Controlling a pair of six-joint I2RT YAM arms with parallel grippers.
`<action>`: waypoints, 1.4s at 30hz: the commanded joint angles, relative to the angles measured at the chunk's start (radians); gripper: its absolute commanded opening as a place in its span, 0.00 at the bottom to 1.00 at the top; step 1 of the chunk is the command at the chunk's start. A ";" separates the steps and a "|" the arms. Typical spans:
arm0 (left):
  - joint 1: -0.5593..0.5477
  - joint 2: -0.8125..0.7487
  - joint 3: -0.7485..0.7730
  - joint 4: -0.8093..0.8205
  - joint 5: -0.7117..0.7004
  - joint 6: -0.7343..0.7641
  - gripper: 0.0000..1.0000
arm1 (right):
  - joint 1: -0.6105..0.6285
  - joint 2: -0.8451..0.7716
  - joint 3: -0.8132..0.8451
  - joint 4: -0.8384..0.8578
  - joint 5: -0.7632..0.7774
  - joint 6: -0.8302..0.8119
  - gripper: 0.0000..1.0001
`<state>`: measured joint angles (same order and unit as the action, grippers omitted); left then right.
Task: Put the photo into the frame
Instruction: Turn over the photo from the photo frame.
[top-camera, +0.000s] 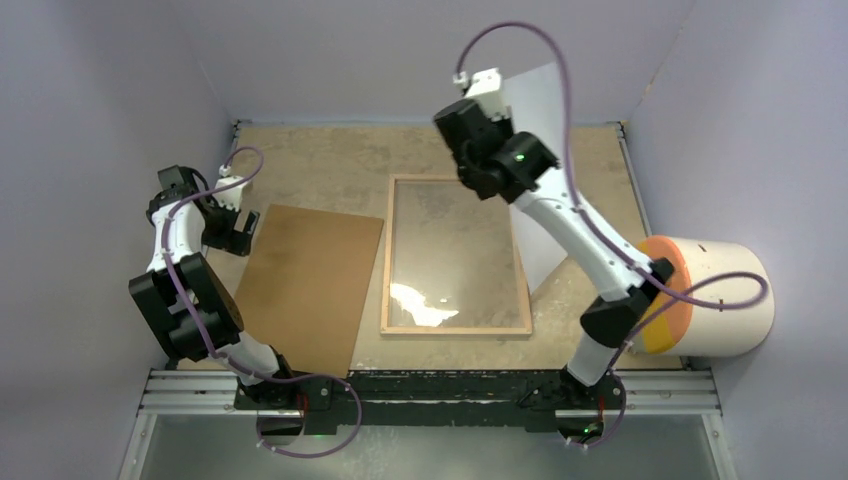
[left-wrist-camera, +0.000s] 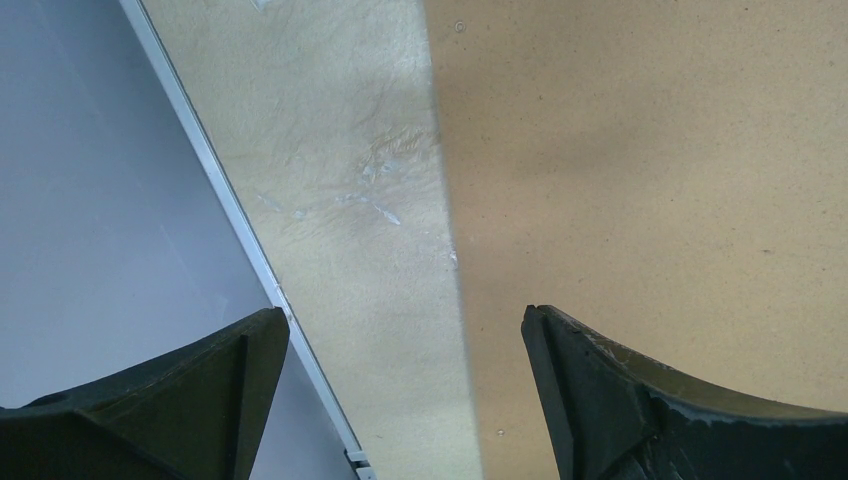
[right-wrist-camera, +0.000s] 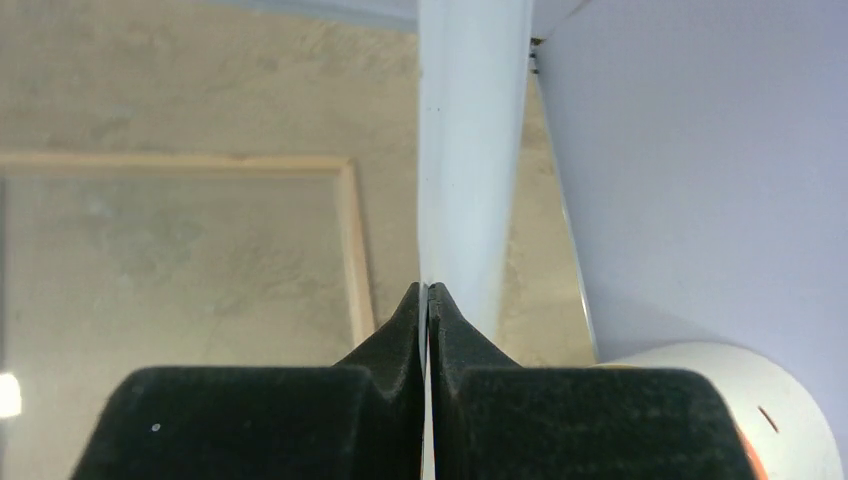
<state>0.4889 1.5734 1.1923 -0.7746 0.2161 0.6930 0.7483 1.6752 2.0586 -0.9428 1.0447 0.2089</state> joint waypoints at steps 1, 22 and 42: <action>-0.001 -0.035 -0.010 0.019 0.018 0.013 0.94 | 0.069 0.138 0.074 -0.158 -0.057 0.132 0.00; -0.001 -0.042 -0.028 0.027 0.008 0.031 0.95 | 0.040 0.226 -0.177 0.013 -0.564 1.138 0.00; -0.001 -0.019 -0.036 0.046 -0.021 0.043 0.95 | -0.040 0.388 -0.134 0.148 -0.583 0.625 0.00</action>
<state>0.4889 1.5692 1.1629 -0.7483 0.1997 0.7189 0.6998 2.0708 1.9007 -0.8120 0.4927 0.9577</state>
